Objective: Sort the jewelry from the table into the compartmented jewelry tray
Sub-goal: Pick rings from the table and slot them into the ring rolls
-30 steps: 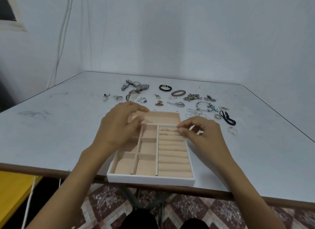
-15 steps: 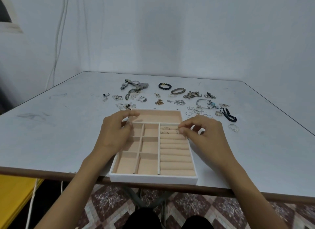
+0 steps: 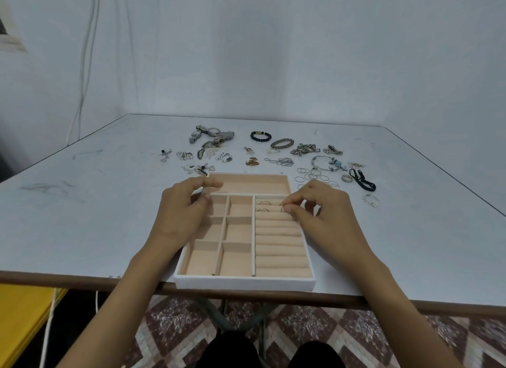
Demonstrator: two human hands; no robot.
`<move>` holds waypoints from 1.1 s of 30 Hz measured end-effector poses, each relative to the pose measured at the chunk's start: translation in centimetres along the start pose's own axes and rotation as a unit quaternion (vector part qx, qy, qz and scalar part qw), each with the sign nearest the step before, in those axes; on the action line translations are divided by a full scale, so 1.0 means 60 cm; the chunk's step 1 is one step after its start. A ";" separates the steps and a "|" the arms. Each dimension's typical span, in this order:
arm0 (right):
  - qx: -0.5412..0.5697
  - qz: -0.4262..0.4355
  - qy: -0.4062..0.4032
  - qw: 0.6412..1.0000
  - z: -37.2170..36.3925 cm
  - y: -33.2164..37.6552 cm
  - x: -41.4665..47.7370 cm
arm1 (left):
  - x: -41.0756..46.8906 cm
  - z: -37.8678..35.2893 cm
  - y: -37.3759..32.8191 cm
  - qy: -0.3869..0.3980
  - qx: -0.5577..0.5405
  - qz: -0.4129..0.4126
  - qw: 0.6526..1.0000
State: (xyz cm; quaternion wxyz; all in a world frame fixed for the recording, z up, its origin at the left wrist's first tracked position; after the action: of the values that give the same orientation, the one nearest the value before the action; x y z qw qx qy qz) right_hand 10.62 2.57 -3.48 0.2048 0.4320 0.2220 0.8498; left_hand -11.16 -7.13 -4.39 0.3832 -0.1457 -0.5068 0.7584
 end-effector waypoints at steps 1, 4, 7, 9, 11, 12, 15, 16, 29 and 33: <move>0.000 0.000 0.002 1.000 0.000 0.001 0.000 | 0.000 0.000 0.001 0.002 -0.004 -0.001 1.000; 0.002 -0.002 -0.003 1.000 0.002 0.001 -0.001 | -0.003 0.000 -0.001 0.008 -0.023 -0.003 1.000; -0.008 0.007 -0.004 1.000 0.002 0.003 -0.002 | -0.005 0.004 -0.010 0.000 -0.013 -0.046 0.999; -0.026 0.019 0.002 0.999 0.001 0.005 -0.002 | -0.010 0.007 -0.020 0.003 0.009 -0.085 0.996; -0.042 0.030 0.008 0.999 0.000 0.008 -0.003 | -0.017 0.002 -0.035 0.027 0.046 -0.118 0.992; -0.048 0.037 0.011 0.998 0.000 0.009 -0.004 | -0.022 -0.004 -0.043 0.042 0.079 -0.137 0.987; -0.063 0.063 0.010 0.996 -0.001 0.012 -0.007 | -0.038 -0.025 -0.062 0.068 0.182 -0.205 0.959; -0.066 0.069 0.010 0.995 -0.001 0.013 -0.008 | -0.041 -0.031 -0.067 0.071 0.212 -0.223 0.949; 0.006 -0.009 -0.134 0.991 0.035 -0.003 -0.015 | -0.029 -0.066 -0.114 0.037 0.372 -0.261 0.890; 0.000 -0.026 -0.130 0.991 0.032 -0.006 -0.016 | -0.029 -0.071 -0.112 0.034 0.373 -0.257 0.891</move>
State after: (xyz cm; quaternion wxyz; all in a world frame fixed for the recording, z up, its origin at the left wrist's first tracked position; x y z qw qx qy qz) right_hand 12.77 2.72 -3.30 0.2539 0.5332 0.2046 0.7806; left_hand -4.48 -4.33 -0.69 0.6081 0.1178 -0.1925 0.7611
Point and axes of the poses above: each hand's wrist, its own x-axis towards the middle knuckle, its own z-axis out of the back of the hand, y = z × x, the point moved 4 cm from there along x, towards the middle knuckle, and after that the axes turned 14 degrees about z, right-handed, at the moved point
